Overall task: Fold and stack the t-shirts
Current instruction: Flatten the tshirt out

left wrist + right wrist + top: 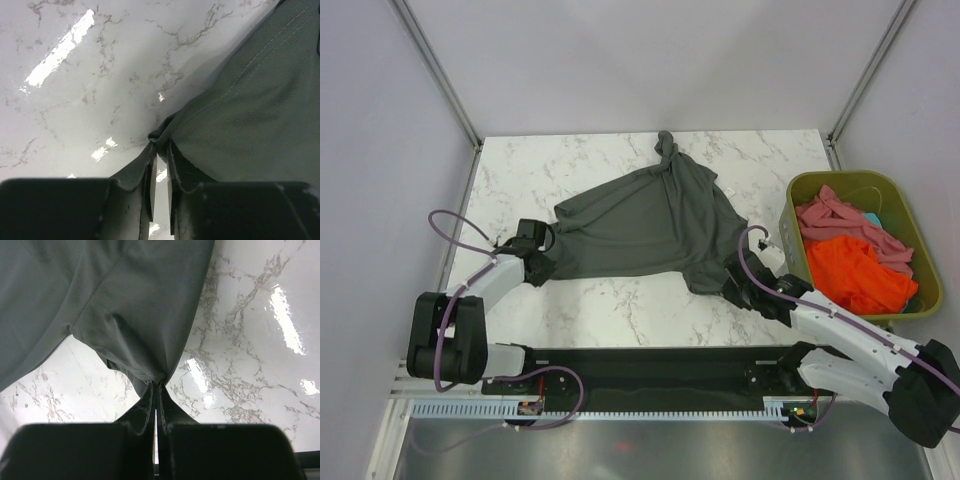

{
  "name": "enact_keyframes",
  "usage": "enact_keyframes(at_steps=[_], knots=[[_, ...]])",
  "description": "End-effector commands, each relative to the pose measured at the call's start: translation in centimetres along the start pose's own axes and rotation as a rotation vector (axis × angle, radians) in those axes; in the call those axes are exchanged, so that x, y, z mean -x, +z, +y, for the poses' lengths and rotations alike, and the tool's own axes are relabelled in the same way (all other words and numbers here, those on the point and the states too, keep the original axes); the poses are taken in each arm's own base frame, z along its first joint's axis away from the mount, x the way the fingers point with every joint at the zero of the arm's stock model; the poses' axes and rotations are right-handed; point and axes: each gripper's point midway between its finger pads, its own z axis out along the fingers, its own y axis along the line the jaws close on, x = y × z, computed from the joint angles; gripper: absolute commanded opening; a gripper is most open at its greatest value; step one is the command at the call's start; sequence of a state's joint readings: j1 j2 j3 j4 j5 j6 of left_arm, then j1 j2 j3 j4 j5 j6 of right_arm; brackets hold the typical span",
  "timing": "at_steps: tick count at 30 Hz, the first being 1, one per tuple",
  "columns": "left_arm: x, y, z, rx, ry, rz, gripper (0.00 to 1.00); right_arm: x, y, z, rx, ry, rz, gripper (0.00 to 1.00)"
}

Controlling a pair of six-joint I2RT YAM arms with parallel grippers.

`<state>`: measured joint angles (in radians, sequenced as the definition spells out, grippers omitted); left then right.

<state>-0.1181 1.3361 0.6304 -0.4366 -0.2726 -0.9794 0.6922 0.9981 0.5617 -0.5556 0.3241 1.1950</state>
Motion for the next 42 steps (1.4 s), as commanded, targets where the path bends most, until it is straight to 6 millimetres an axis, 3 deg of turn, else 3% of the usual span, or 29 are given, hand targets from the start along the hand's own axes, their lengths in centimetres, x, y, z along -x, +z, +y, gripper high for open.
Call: enact_keyframes(at_steps=[1,5,14,17,21,23,29,36,38,42], knots=[[2.1,-0.1,-1.3,-0.021,0.017,-0.073,0.18,1.9,-1.4,1.2,0.032,-0.013,-0.065,0.0],[4.6,-1.6,-2.2,-0.051,0.052,-0.164,0.02,3.2,-2.4,1.0,0.012,-0.034,-0.105,0.0],[6.6,-2.5,-3.0,-0.056,0.164,-0.222,0.02,3.7,-2.9,1.4,0.032,-0.097,-0.124,0.0],[7.0,-2.6,-4.7,-0.09,0.2,-0.2,0.14,4.4,-3.7,1.3,0.037,-0.1,-0.151,0.0],[6.8,-2.1,-4.1,-0.011,0.2,-0.157,0.39,4.6,-4.5,1.7,0.075,-0.081,-0.154,0.0],[6.8,-2.4,-2.8,0.021,0.176,-0.176,0.43,4.2,-4.3,1.7,0.078,-0.082,-0.136,0.0],[5.0,-3.4,-0.4,-0.006,0.095,-0.181,0.43,3.3,-3.4,2.0,0.087,-0.082,-0.105,0.0],[3.0,-3.2,-1.3,-0.057,0.042,-0.085,0.42,3.4,-3.5,2.2,0.101,-0.085,-0.106,0.0],[2.0,-2.8,-0.8,-0.052,0.005,-0.055,0.42,3.3,-3.6,2.2,0.104,-0.084,-0.106,0.0],[2.0,-2.0,-0.1,-0.003,0.0,-0.064,0.42,3.2,-3.6,2.1,0.112,-0.083,-0.101,0.0]])
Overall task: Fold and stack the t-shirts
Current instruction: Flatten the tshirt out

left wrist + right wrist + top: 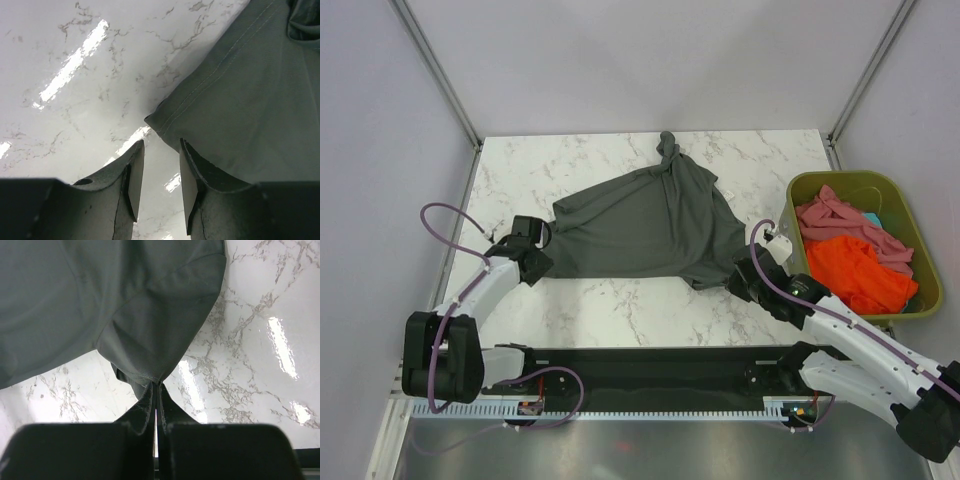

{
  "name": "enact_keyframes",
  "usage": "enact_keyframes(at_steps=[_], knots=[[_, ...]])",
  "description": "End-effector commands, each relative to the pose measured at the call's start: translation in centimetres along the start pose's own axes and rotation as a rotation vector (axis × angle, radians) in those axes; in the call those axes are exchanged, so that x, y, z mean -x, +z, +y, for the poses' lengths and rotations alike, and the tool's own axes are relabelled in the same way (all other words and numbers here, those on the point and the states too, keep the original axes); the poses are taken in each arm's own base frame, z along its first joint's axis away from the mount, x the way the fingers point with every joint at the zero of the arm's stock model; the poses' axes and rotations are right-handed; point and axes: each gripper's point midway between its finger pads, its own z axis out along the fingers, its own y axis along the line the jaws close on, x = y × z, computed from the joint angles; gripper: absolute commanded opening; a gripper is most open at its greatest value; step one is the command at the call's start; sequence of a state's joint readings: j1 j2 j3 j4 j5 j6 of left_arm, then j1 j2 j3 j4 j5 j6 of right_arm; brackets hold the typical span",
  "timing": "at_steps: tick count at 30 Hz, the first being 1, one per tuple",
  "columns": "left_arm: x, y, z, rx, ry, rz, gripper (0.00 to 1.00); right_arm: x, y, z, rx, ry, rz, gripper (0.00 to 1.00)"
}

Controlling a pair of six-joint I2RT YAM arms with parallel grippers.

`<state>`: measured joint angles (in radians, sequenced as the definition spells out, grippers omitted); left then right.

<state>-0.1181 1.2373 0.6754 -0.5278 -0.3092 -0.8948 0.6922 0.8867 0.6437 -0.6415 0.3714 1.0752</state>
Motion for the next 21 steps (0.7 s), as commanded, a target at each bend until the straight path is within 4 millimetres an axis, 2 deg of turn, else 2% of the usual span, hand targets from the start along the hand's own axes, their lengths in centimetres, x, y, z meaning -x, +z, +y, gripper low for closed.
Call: enact_keyframes(at_steps=[1,6,13,16,21], knots=[[-0.2,0.7,0.0,0.024,-0.068,0.007,0.42,0.4,-0.4,0.7,0.042,0.002,-0.018,0.0],[-1.3,1.8,0.6,0.069,-0.093,0.043,0.42,0.4,-0.5,0.7,0.047,0.006,-0.021,0.0],[-1.7,2.9,1.4,0.123,-0.102,0.037,0.43,0.3,-0.4,0.5,0.042,0.006,-0.018,0.0],[-1.3,3.1,0.9,0.102,-0.111,0.016,0.42,0.2,-0.3,0.4,0.038,0.004,-0.018,0.0],[-0.7,3.2,0.2,0.063,-0.111,-0.012,0.34,0.1,-0.2,0.4,0.035,0.005,-0.014,0.0]])
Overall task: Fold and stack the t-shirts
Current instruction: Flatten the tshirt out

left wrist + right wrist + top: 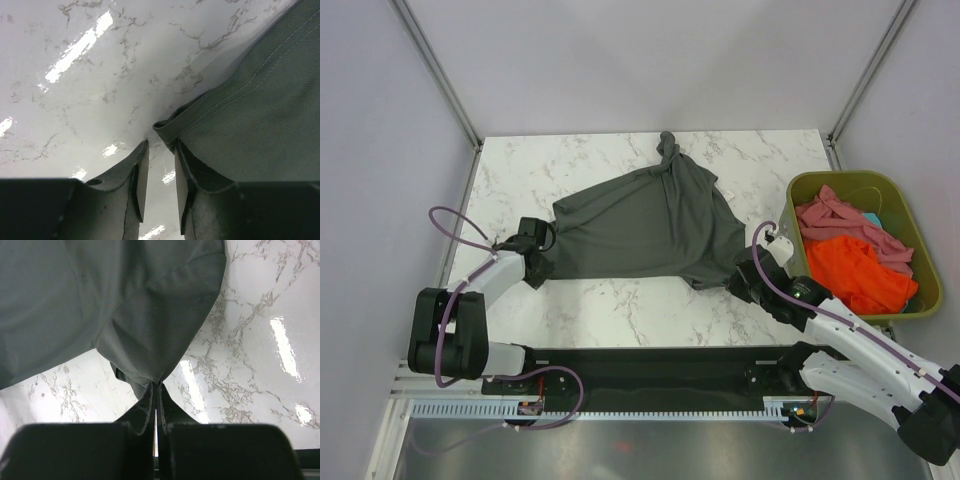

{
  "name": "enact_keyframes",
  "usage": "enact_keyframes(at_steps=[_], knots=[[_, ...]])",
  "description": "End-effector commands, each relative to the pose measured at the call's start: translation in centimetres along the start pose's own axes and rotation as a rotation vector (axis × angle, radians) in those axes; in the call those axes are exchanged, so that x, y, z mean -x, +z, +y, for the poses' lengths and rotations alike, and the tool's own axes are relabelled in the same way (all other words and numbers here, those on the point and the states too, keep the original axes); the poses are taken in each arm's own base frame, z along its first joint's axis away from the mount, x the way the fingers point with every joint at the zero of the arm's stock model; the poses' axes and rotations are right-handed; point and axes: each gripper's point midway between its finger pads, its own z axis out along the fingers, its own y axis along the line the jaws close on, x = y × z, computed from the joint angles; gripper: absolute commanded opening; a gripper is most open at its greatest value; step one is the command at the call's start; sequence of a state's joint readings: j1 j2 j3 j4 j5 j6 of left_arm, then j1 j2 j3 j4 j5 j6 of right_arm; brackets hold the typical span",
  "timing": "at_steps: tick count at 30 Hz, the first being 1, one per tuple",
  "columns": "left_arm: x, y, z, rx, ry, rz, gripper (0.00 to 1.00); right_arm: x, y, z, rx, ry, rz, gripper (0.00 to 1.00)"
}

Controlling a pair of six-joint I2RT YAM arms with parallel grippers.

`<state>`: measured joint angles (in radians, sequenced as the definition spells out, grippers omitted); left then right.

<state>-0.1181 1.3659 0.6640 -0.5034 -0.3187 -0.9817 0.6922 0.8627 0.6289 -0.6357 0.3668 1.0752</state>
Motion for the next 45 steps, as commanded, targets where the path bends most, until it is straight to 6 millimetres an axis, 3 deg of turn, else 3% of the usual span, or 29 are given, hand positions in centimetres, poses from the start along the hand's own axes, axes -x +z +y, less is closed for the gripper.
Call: enact_keyframes(at_steps=[1,4,7,8,10,12,14,15,16,17,18,19,20,21,22,23,24,25,26,27,29,32,35,39,40,41,42,44,45], knots=[[1.2,0.6,-1.0,-0.034,-0.058,-0.068,0.33,0.2,0.0,0.4,0.02,-0.002,-0.01,0.0],[1.1,1.0,-1.0,-0.034,-0.044,-0.068,0.28,0.2,0.0,0.7,0.025,-0.001,-0.008,0.0],[0.9,1.4,-1.0,-0.034,-0.027,-0.059,0.17,0.1,0.1,0.7,0.023,-0.006,-0.003,0.0],[1.0,1.5,-1.2,-0.038,-0.024,-0.061,0.09,0.2,0.1,0.7,0.021,-0.006,-0.005,0.0],[1.3,0.9,-1.8,-0.068,0.008,-0.061,0.02,0.4,0.1,1.1,0.023,-0.019,-0.006,0.0],[2.5,-0.4,-3.1,-0.125,0.023,-0.089,0.02,1.3,-0.2,0.9,-0.001,-0.047,-0.036,0.0],[4.7,-3.5,-4.4,-0.228,0.035,-0.165,0.02,4.4,-1.5,2.3,-0.011,-0.053,-0.124,0.0],[6.2,-5.6,-5.6,-0.291,0.031,-0.208,0.02,5.5,-2.2,2.3,-0.03,-0.086,-0.148,0.0],[7.7,-8.3,-6.4,-0.362,0.033,-0.267,0.02,7.7,-3.8,4.3,0.003,-0.08,-0.195,0.0],[8.5,-10.1,-6.5,-0.392,0.031,-0.29,0.02,9.3,-4.7,4.5,-0.018,-0.09,-0.243,0.0],[10.4,-13.3,-7.9,-0.464,0.015,-0.336,0.02,10.6,-5.6,5.3,-0.013,-0.09,-0.275,0.0],[11.6,-16.0,-8.3,-0.518,0.015,-0.377,0.02,13.0,-7.6,7.2,0.024,-0.092,-0.326,0.0],[13.6,-19.9,-9.2,-0.589,-0.007,-0.43,0.02,14.2,-8.7,7.8,0.03,-0.098,-0.354,0.0],[14.0,-22.0,-9.4,-0.63,-0.007,-0.433,0.02,15.7,-10.0,8.5,0.042,-0.098,-0.395,0.0],[14.7,-24.3,-9.7,-0.678,-0.009,-0.454,0.02,18.0,-12.5,10.4,0.093,-0.09,-0.447,0.0],[16.3,-28.9,-10.1,-0.768,-0.031,-0.51,0.02,19.2,-13.8,11.2,0.116,-0.09,-0.472,0.0],[16.3,-30.7,-10.1,-0.808,-0.022,-0.501,0.02,20.3,-15.3,12.0,0.147,-0.082,-0.497,0.0],[16.6,-32.8,-10.3,-0.855,-0.027,-0.512,0.02,22.3,-18.3,13.4,0.213,-0.048,-0.544,0.0],[17.4,-36.2,-10.2,-0.928,-0.037,-0.546,0.02,23.1,-19.6,14.1,0.246,-0.058,-0.566,0.0],[17.0,-38.1,-10.2,-0.989,-0.029,-0.533,0.02,24.2,-22.0,15.0,0.317,-0.04,-0.591,0.0],[17.1,-42.1,-9.5,-1.083,-0.04,-0.555,0.02,25.0,-24.3,15.8,0.392,-0.044,-0.613,0.0],[16.5,-46.5,-7.8,-1.176,-0.028,-0.571,0.02,25.4,-27.8,15.7,0.496,-0.02,-0.63,0.0],[16.0,-49.3,-6.1,-1.214,-0.013,-0.59,0.02,25.3,-30.7,15.0,0.585,0.016,-0.638,0.0],[15.6,-50.5,-6.2,-1.238,0.015,-0.562,0.02,25.2,-33.1,15.4,0.681,0.04,-0.632,0.0],[15.7,-50.0,-6.6,-1.224,0.023,-0.556,0.02,25.0,-32.2,15.9,0.671,0.004,-0.63,0.0],[16.2,-47.7,-8.0,-1.165,0.025,-0.529,0.02,25.3,-31.3,16.5,0.649,-0.013,-0.643,0.0],[16.6,-46.1,-8.8,-1.123,0.035,-0.521,0.02,25.2,-28.5,17.7,0.582,-0.06,-0.621,0.0],[17.9,-42.1,-11.2,-1.009,0.055,-0.5,0.02,25.3,-25.5,18.7,0.476,-0.18,-0.611,0.0],[19.1,-41.1,-11.6,-0.949,0.063,-0.536,0.02,26.1,-24.0,20.0,0.424,-0.214,-0.618,0.0]])
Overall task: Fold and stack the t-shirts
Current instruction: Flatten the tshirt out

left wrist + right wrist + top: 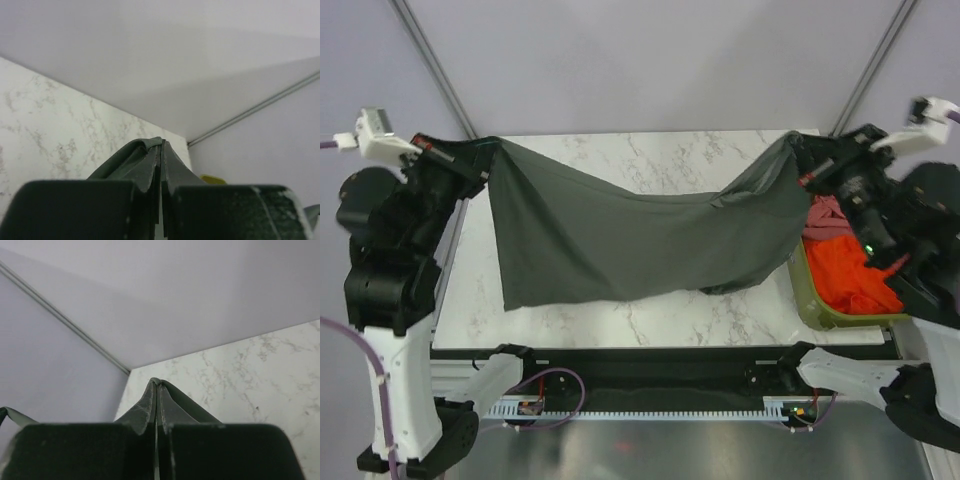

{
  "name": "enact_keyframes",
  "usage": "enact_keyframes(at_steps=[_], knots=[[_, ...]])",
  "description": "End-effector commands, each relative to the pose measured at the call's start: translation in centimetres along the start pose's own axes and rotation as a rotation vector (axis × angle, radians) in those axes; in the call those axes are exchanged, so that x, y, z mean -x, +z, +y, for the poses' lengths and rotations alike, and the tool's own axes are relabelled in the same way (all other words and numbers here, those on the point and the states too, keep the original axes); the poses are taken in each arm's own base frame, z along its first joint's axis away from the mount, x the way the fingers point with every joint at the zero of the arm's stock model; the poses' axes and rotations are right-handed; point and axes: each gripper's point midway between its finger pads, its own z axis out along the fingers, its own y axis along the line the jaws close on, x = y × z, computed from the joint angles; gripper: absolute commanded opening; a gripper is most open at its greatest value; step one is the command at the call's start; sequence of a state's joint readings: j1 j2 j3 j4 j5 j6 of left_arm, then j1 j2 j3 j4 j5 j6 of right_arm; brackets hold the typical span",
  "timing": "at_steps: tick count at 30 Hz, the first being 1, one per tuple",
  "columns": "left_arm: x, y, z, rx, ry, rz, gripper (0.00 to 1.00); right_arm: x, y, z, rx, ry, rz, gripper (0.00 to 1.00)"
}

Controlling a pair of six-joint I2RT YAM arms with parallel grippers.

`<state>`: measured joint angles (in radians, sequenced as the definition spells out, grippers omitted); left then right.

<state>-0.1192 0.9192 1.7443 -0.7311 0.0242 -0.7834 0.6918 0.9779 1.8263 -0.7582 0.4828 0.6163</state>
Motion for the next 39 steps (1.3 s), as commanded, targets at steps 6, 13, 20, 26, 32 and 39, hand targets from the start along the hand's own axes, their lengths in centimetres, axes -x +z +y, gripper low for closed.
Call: enact_keyframes(at_steps=[6,13,20,26,32,39], knots=[[4.9,7.8,0.5,0.147,0.118,-0.108,0.02,2.9,9.5,3.4,-0.11,-0.327,-0.108,0.0],[9.6,5.2,-5.0,0.001,0.077,-0.233,0.02,9.3,6.2,6.6,0.046,-0.25,-0.34,0.0],[6.9,3.8,-3.5,0.01,0.103,-0.153,0.02,7.9,3.1,5.1,0.095,-0.223,-0.289,0.0],[7.7,-0.2,-3.8,-0.007,0.127,-0.205,0.02,6.6,-0.6,4.0,0.163,-0.12,-0.225,0.0],[6.0,-2.3,-5.7,-0.119,0.091,-0.13,0.02,6.9,-4.1,3.4,0.204,0.007,-0.188,0.0],[-0.9,2.2,-0.1,0.004,0.085,0.09,0.02,3.9,-1.1,0.2,0.003,-0.096,-0.117,0.0]])
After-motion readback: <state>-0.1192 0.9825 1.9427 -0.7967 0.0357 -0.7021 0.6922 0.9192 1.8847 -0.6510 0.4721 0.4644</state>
